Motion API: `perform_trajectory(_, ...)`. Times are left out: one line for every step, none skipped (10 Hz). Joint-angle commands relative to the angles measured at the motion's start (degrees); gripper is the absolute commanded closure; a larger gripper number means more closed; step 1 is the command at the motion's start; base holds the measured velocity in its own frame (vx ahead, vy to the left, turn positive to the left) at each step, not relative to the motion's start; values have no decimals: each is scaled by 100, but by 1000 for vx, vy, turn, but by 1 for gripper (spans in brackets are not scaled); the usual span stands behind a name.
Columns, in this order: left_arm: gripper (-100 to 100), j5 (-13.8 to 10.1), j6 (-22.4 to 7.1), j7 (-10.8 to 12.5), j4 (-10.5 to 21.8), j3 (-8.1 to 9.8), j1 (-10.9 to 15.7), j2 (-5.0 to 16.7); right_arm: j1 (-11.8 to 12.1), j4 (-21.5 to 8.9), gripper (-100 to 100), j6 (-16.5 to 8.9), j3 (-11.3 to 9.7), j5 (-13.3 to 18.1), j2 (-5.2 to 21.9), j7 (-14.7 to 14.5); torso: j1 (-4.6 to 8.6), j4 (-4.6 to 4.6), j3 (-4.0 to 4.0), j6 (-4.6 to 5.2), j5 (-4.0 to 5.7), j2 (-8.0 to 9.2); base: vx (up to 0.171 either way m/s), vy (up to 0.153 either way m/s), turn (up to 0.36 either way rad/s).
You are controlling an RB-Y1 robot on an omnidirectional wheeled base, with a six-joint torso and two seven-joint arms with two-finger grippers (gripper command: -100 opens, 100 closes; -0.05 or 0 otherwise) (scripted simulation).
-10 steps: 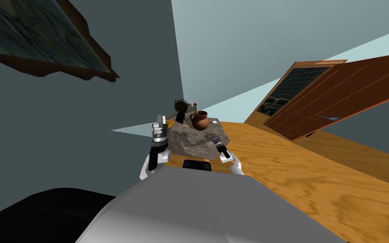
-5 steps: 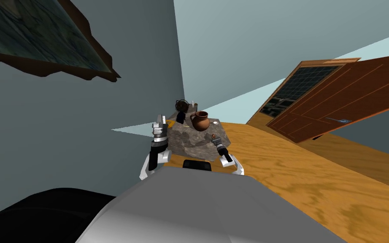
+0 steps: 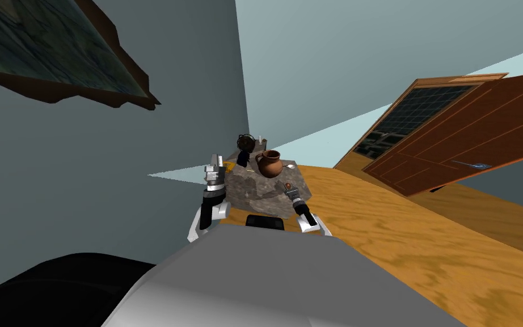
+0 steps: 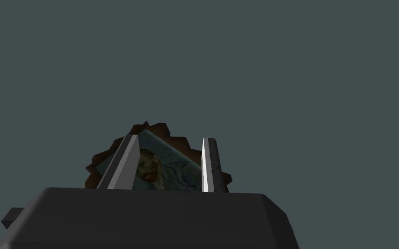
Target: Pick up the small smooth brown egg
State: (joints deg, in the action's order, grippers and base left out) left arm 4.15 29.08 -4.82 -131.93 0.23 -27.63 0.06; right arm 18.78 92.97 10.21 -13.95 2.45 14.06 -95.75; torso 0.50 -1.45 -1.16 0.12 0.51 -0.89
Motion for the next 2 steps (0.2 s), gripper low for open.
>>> perform_trajectory(0, 0, 0, 0, 0, 0, 0, 0, 0, 0, 100, 0, 0, 0, 0, 0, 0, 0, 0, 0, 0, 0, 6, -6, -5)
perform_trajectory(0, 0, 0, 0, 0, 0, 0, 0, 6, 20, 0, 0, 0, -1, -2, -7, -4, -1, 2, -1, 0, 4, 0, 0, 0)
